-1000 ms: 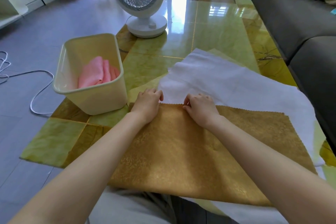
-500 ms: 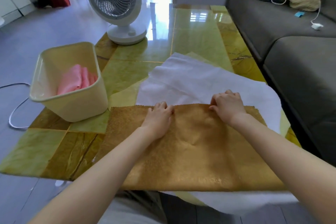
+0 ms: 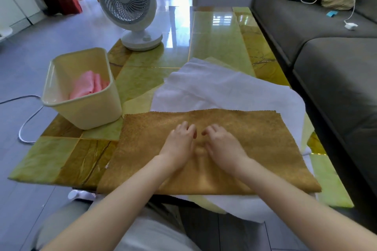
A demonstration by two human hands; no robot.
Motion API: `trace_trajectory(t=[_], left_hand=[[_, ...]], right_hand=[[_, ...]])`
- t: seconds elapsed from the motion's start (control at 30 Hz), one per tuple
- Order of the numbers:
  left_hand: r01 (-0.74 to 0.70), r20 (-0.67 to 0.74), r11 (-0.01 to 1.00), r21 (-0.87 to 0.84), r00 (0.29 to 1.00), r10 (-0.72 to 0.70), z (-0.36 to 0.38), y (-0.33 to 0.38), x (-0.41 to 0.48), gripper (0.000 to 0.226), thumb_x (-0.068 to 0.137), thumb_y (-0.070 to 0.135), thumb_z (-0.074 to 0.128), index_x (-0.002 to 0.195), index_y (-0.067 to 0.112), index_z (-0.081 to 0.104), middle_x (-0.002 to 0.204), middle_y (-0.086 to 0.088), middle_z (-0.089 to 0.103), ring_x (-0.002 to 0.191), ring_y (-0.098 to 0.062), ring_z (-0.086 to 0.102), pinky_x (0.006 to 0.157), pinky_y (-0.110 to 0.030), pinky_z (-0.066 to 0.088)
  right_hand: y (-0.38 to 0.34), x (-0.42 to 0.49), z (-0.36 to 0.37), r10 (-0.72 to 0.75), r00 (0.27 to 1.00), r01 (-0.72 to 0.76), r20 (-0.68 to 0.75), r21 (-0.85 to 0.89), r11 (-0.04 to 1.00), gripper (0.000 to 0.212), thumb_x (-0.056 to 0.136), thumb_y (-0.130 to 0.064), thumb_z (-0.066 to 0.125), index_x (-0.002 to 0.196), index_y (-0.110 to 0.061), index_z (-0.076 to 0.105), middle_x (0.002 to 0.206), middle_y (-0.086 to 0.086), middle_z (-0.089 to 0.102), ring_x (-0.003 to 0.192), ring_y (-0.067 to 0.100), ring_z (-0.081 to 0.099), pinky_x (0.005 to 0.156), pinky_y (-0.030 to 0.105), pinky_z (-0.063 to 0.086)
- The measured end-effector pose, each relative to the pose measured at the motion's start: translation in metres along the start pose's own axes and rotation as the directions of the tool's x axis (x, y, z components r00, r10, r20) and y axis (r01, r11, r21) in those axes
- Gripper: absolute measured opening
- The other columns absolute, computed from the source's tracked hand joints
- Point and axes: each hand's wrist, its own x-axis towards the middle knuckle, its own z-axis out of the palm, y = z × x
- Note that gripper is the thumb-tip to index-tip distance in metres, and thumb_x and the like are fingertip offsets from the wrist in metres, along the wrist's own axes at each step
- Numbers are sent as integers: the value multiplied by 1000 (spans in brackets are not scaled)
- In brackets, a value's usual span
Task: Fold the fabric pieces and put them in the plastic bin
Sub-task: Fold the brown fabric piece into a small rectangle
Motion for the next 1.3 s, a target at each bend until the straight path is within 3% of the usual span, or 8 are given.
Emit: trace_trajectory(t=[0.23,0.5,0.63,0.77,0.9,1.07,1.17,1.3], left_hand=[[-25,7,989,147,1000,25,14,11,-50,20,95,25,37,108,16,48,117,-2,46,109,-21,43,85,-31,34],[-99,24,978,181,995,97,14,13,-96,22,94,36,39,105,19,49,111,0,46,107,-20,43,84,-33,34],[-168,90,963,212,984,152,10,11,-111,33,89,49,44,110,23,45,115,2,41,109,-17,40,87,-33,33],[-191,102,960,206,980,174,5,6,-120,30,87,36,49,114,24,45,118,3,42,112,-17,42,87,-32,38],[-127,30,985,121,992,124,0,-2,-123,21,92,21,45,113,20,50,116,3,49,109,-17,48,84,-29,37],[-87,-31,994,71,995,90,-20,-9,-122,17,99,24,41,94,17,55,93,2,60,87,-20,59,71,-27,32],[-41,88,999,-2,995,41,-34,-8,-118,25,99,29,41,78,18,50,73,3,56,71,-20,54,61,-30,32],[29,317,995,-90,948,1,-50,-13,-105,36,96,30,45,61,25,47,64,6,51,65,-16,51,64,-32,40]], right_hand=[[-17,-52,19,-56,998,55,11,30,998,26,95,-23,42,114,-13,54,120,4,53,112,22,49,95,32,41],[-9,-102,17,-105,994,105,7,-26,994,38,80,-46,64,104,-16,62,112,0,61,109,20,56,95,37,44],[-2,-116,15,-118,993,118,18,-13,993,34,66,-29,80,94,-14,68,106,4,68,102,27,66,85,42,54],[4,-121,3,-100,995,102,-29,75,992,25,88,-9,54,112,-10,64,117,4,64,112,21,59,90,31,49],[18,-122,-9,-9,999,10,-30,22,1000,25,95,-16,43,113,-16,60,109,-1,65,100,18,61,77,27,47],[29,-120,-28,56,996,-63,-73,-95,994,23,98,-32,40,102,-19,59,82,-1,68,72,20,64,58,28,36],[30,-117,-39,42,998,-47,-37,-150,988,27,98,-38,40,105,-23,60,81,-3,68,73,16,64,57,25,35],[33,-105,-53,28,998,-20,51,-139,990,29,97,-42,41,110,-25,61,95,-5,69,85,14,63,63,24,37]])
